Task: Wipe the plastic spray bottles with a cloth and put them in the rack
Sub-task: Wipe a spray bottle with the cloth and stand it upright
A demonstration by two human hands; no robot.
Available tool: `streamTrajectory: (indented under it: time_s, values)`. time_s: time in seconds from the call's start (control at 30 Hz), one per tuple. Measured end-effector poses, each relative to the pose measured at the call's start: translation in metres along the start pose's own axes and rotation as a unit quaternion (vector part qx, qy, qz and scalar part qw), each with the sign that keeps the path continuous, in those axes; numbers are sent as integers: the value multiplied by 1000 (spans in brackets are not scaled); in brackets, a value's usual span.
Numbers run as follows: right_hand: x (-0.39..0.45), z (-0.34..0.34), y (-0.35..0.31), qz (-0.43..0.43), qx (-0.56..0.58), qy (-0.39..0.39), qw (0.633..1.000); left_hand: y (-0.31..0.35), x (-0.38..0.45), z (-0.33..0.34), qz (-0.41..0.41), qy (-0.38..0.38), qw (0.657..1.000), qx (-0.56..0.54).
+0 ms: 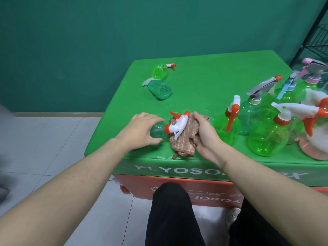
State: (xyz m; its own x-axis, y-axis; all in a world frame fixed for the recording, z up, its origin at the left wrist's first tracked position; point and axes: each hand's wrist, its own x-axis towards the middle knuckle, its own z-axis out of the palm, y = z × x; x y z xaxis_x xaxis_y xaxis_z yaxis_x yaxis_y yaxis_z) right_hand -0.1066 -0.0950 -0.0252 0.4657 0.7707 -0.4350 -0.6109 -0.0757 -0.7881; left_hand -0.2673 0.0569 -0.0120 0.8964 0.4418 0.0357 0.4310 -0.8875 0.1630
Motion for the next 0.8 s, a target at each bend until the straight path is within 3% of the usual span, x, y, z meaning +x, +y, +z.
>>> streamTrajectory:
  time_s: [0.17,0.37,0.57,0.8]
  values:
    - [2,4,-1,7,17,-5,1000,5,-10,6,-12,25,999,-43]
    - [9,14,2,48,75,8,996,14,-12,14,-2,5,996,-94]
    - [13,13,1,69,80,20,994,13,-9,17,6,-21,999,-45]
    - [9,1,0,15,72,15,997,12,-3,18,-29,-15,997,-66]
